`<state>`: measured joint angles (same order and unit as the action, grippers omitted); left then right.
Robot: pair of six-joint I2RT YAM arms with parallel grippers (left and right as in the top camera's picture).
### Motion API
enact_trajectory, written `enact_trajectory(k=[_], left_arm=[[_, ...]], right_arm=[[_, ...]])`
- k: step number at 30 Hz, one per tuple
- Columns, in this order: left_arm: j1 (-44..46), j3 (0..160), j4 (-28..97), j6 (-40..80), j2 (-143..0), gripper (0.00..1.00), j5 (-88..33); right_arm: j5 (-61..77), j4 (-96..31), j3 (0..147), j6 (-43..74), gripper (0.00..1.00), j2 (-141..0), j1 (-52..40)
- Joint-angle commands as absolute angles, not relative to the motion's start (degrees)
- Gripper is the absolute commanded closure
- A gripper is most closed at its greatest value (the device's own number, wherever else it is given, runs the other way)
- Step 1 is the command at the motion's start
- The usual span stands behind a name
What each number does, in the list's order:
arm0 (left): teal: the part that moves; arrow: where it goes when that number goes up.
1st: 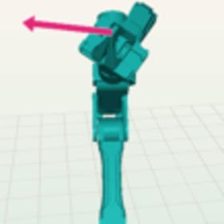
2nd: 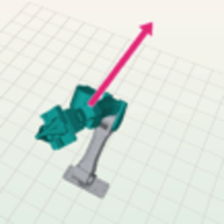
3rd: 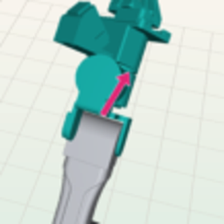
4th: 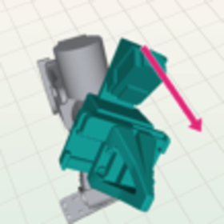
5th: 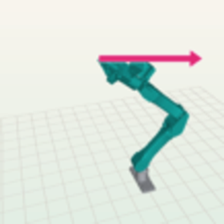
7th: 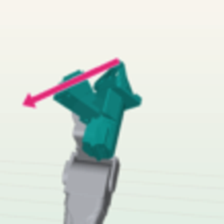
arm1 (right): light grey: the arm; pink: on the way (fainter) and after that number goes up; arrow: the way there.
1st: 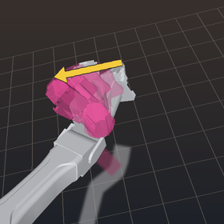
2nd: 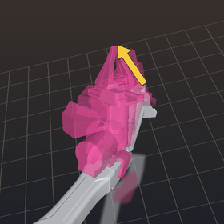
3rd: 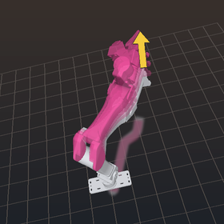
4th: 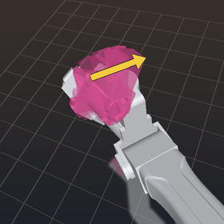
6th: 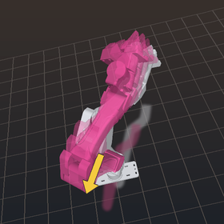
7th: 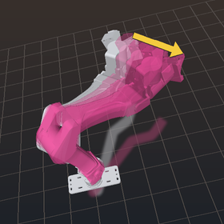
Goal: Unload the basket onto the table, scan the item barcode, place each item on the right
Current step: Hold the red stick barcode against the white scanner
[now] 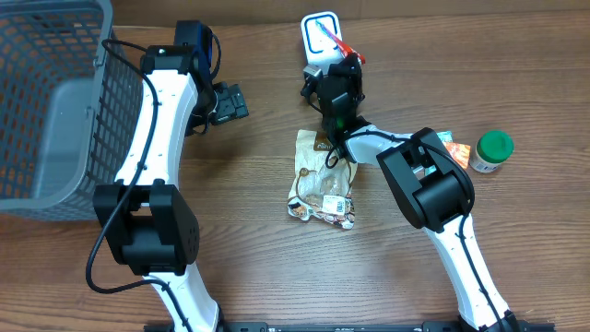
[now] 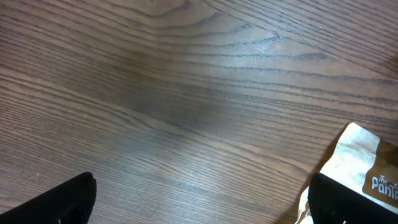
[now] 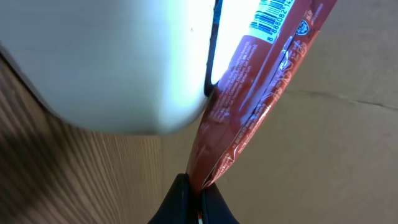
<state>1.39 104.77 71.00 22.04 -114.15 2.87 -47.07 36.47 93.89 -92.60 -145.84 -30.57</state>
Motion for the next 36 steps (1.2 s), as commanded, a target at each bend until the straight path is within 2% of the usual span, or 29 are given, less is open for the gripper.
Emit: enact_trajectory(k=[1,14,20,24,27,30,36], left_arm=[[1.15,105.82,71.09,21.17,-114.21,0.0,3.57],[1.15,105.82,71.09,21.17,-114.21,0.0,3.57],[1.15,105.82,71.09,21.17,-114.21,0.0,3.57],[1.15,105.82,71.09,21.17,-114.21,0.0,3.57],[1.15,105.82,71.09,21.17,-114.21,0.0,3.57],[1.15,105.82,71.09,21.17,-114.21,0.0,3.57],[1.15,105.82,71.09,21.17,-114.21,0.0,3.57]], right_arm=[[-49.74,38.24,94.91,-93.56,0.96,-146.02,-30.63],[-52.25,41.36,94.89,-97.43,0.96,-146.02,-31.2],[-52.82,36.58,94.89,-98.87,0.96,-146.02,-32.84],[-54.65,43.38,94.91,-107.53,0.96,-146.02,-32.67],[-56.01,48.05,94.98,-109.69,0.96,-145.99,-32.62],[-57.78,46.52,94.96,-111.11,0.96,-145.99,-32.71],[-60.84,34.87,94.96,-111.07,0.96,-145.99,-33.28]])
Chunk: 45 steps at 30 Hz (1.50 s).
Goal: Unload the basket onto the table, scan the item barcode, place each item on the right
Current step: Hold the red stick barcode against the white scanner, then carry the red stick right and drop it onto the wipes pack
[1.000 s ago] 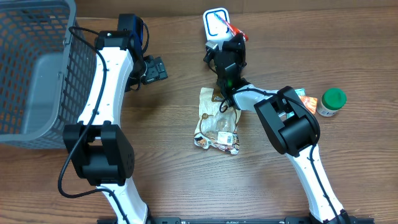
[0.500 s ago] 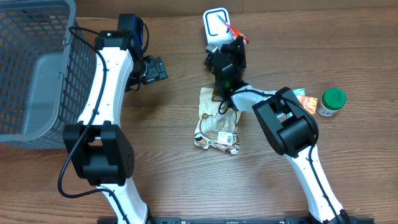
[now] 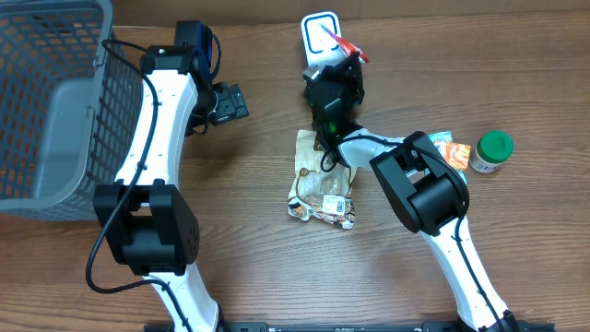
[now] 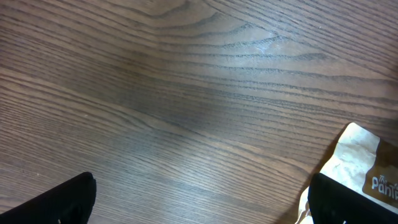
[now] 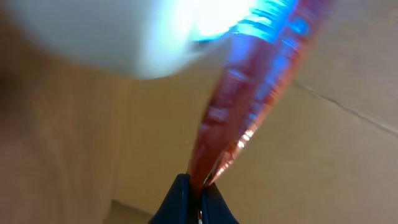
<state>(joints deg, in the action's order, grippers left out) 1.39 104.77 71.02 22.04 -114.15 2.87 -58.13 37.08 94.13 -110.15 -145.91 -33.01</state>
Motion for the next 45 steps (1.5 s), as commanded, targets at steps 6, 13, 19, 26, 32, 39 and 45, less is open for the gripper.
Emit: enact_trajectory(k=[6,13,19,26,32,39,45], left_arm=[[1.15,105.82,71.09,21.17,-114.21,0.0,3.57],[1.15,105.82,71.09,21.17,-114.21,0.0,3.57],[1.15,105.82,71.09,21.17,-114.21,0.0,3.57],[1.15,105.82,71.09,21.17,-114.21,0.0,3.57],[1.15,105.82,71.09,21.17,-114.21,0.0,3.57],[1.15,105.82,71.09,21.17,-114.21,0.0,3.57],[1.15,105.82,71.09,21.17,-114.21,0.0,3.57]], right_arm=[[-59.83,36.93,94.96,-111.07,0.97,-145.99,-34.41],[-57.34,45.76,94.96,-108.36,0.97,-144.53,-34.87],[-58.28,43.05,94.96,-92.88,0.97,-138.98,-35.05],[-59.53,27.38,94.96,-73.32,0.97,-129.36,-35.59],[-59.51,4.78,94.96,-48.8,0.97,-121.03,-36.6],[-52.56,-26.37,94.96,-15.73,0.97,-112.97,-36.51],[-37.63,-51.72,94.96,10.9,0.97,-110.3,-33.82]])
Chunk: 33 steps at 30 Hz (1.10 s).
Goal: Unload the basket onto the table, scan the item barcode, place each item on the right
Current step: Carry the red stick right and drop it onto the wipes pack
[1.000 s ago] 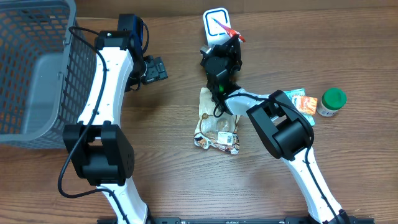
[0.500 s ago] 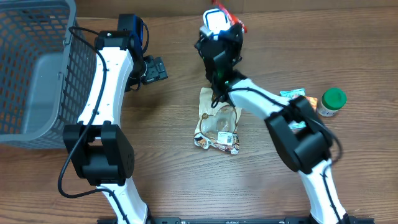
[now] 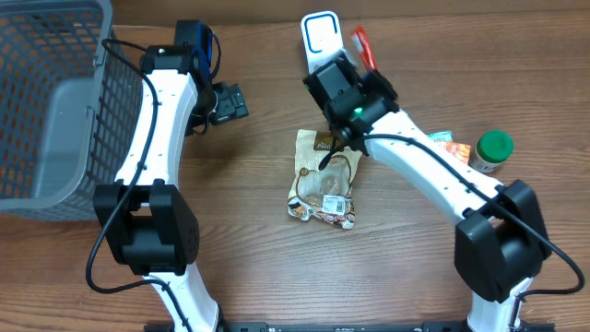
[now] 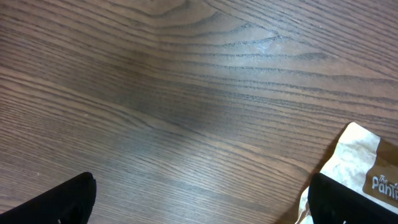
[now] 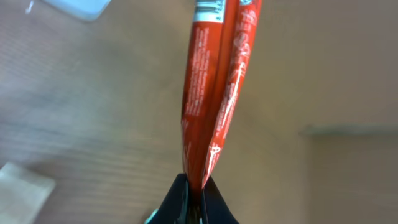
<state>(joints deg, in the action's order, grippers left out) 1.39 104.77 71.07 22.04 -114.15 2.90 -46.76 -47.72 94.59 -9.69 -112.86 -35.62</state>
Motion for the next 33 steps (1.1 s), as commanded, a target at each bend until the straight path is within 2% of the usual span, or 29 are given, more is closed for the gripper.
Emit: enact_trajectory(k=[1,4,8,14,15,16,18,20,23,28,31,33], left_arm=[[1.15,105.82,71.09,21.17,-114.21,0.0,3.57],[1.15,105.82,71.09,21.17,-114.21,0.0,3.57],[1.3,105.82,71.09,21.17,-114.21,0.0,3.57],[1.54,105.82,71.09,21.17,-114.21,0.0,3.57],[1.54,105.82,71.09,21.17,-114.21,0.0,3.57],[1.52,105.82,71.09,21.17,-114.21,0.0,3.57],[1.37,105.82,71.09,21.17,-114.21,0.0,3.57],[1.37,105.82,71.09,21.17,-114.21,0.0,3.57],[1.56,105.82,71.09,21.17,-114.21,0.0,3.57],[1.54,105.82,71.09,21.17,-114.21,0.0,3.57],[1.48,105.82,71.09,21.17,-114.21,0.0,3.57],[1.5,105.82,71.09,21.17,-114.21,0.0,3.57]], right_arm=[[-35.0,-55.2,94.94,13.98,0.96,-110.3,-33.12],[-24.88,-64.31,94.39,19.88,0.96,-110.3,-30.26],[-15.11,-72.82,92.95,21.69,0.96,-110.32,-26.06],[-12.29,-75.33,89.27,21.67,0.96,-110.32,-22.22],[-12.32,-75.33,88.64,21.67,0.91,-110.32,-21.89],[-12.32,-75.33,88.14,21.67,0.81,-110.32,-21.74],[-12.32,-75.2,87.22,21.65,0.7,-110.32,-21.71],[-12.34,-74.28,86.15,21.67,0.47,-110.32,-21.71],[-11.51,-71.79,84.9,21.76,0.36,-110.32,-21.71],[2.68,-65.93,83.53,24.05,0.36,-110.32,-22.61],[6.74,-63.35,81.73,25.54,0.47,-110.32,-23.94],[6.72,-62.13,79.94,29.71,0.49,-110.34,-25.02]])
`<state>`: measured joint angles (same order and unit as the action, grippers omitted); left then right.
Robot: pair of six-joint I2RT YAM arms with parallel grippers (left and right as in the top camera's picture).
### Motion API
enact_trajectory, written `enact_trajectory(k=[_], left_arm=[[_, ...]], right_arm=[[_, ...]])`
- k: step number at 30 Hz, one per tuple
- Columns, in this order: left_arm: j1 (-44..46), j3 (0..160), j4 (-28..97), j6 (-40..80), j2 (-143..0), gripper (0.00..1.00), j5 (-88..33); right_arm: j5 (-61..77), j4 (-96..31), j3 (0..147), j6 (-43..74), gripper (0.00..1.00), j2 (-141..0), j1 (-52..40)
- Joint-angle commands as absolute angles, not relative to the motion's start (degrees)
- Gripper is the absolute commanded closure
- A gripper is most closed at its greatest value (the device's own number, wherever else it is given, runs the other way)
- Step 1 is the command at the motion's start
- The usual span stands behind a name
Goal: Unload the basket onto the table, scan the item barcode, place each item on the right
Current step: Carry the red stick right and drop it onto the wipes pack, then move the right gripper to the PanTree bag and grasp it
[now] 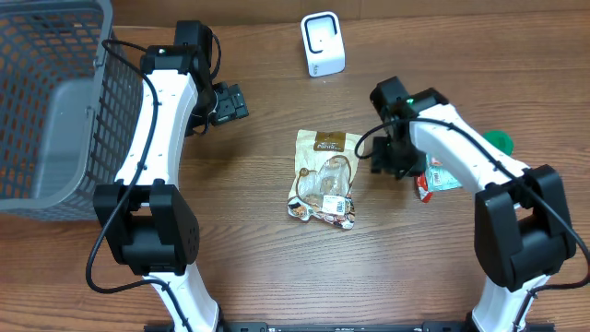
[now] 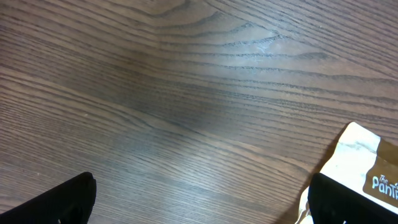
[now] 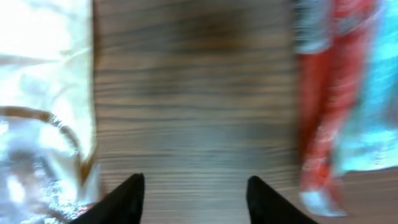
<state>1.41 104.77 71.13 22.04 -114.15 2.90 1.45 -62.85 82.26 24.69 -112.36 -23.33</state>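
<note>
The white scanner (image 1: 323, 43) stands at the back of the table. A red packet (image 1: 425, 185) lies flat on the wood at the right, and shows blurred in the right wrist view (image 3: 323, 93). My right gripper (image 1: 395, 164) is open and empty, low over bare wood between the packet and a beige snack bag (image 1: 323, 180); its fingertips (image 3: 134, 193) stand wide apart. My left gripper (image 1: 232, 101) hangs open over bare wood at the back left, with the bag's corner (image 2: 367, 168) at its right fingertip.
A teal packet (image 1: 444, 175) lies against the red one, seen also in the right wrist view (image 3: 373, 112). A green-lidded jar (image 1: 499, 140) stands behind them, partly hidden by my right arm. A grey wire basket (image 1: 46, 111) fills the far left.
My right gripper was shut on the red packet, held up beside the scanner. Now the packet lies on the table by the teal packet, and the gripper is open beside it.
My right gripper first held the red packet against the scanner's face, barcode end up, and was still there at the second moment. Then it held the packet to the scanner's right. Now the packet is let go at the right. The left arm stayed still.
</note>
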Motion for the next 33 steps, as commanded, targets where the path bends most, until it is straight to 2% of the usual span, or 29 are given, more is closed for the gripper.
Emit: enact_trajectory(k=[1,5,9,14,18,21,24,30,33], left_arm=[[1.5,105.82,71.09,21.17,-114.21,0.0,3.57],[1.52,105.82,71.09,21.17,-114.21,0.0,3.57],[1.52,105.82,71.09,21.17,-114.21,0.0,3.57],[1.52,105.82,71.09,21.17,-114.21,0.0,3.57],[1.52,105.82,71.09,21.17,-114.21,0.0,3.57],[1.52,105.82,71.09,21.17,-114.21,0.0,3.57],[1.52,105.82,71.09,21.17,-114.21,0.0,3.57],[1.52,105.82,71.09,21.17,-114.21,0.0,3.57],[1.52,105.82,71.09,21.17,-114.21,0.0,3.57]], right_arm=[[6.72,-61.28,78.85,31.38,0.49,-110.37,-25.65],[6.63,-55.79,73.52,35.31,0.5,-110.37,-29.08],[10.35,-49.78,69.71,42.09,0.61,-110.37,-33.15],[17.8,-40.97,68.38,48.86,0.61,-110.37,-39.77],[18.04,-33.32,68.38,52.47,0.6,-110.37,-45.12],[15.03,-30.7,68.64,52.1,0.62,-110.37,-47.2],[18.24,-32.53,70.5,47.37,0.66,-109.78,-46.5],[22.76,-34.15,75.57,34.52,0.57,-105.97,-41.43],[19.79,-32.82,76.16,27.97,0.46,-105.45,-38.48]])
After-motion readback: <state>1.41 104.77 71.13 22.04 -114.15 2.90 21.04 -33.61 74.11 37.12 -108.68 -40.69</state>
